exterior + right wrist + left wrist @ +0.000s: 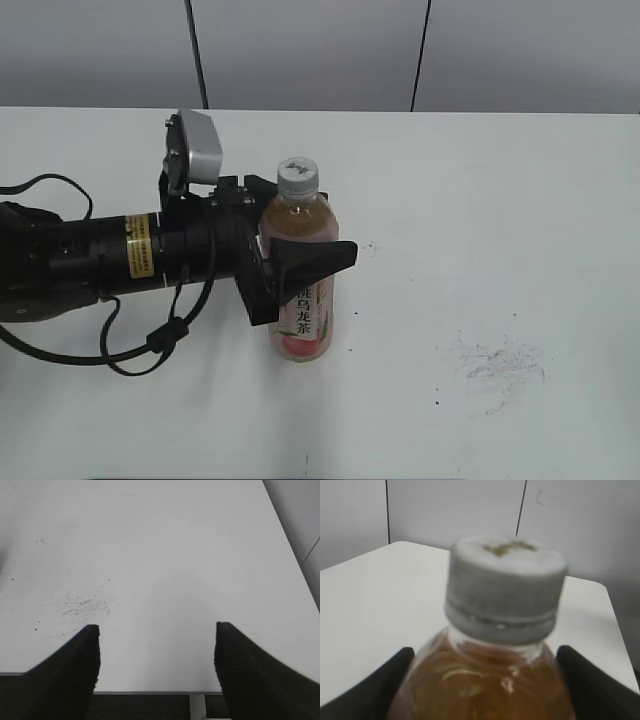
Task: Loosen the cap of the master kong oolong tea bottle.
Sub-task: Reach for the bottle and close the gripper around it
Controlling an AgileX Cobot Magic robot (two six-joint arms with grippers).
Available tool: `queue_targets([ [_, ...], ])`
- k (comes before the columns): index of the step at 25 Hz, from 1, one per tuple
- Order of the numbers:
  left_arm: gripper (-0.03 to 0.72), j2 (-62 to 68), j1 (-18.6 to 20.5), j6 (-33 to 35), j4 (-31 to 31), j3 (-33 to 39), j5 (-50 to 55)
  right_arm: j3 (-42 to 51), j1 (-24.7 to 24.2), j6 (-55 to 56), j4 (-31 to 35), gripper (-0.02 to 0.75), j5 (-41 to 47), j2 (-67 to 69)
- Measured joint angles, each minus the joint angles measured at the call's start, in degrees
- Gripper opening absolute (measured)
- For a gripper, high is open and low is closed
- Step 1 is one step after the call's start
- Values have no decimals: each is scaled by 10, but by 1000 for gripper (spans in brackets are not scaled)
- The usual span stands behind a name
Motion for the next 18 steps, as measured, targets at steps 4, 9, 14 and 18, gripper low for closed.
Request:
queue_targets([
  [4, 448, 0, 0, 6, -3, 0, -4, 0, 0, 0, 0, 536, 0, 0],
  [9, 448, 0, 0, 7, -3, 0, -4, 0, 0, 0, 0, 536, 0, 0],
  [14, 448, 0, 0, 7, -3, 0, -4, 0, 0, 0, 0, 536, 0, 0],
  [18, 448, 0, 0, 7, -3, 0, -4, 0, 0, 0, 5, 536, 0, 0],
])
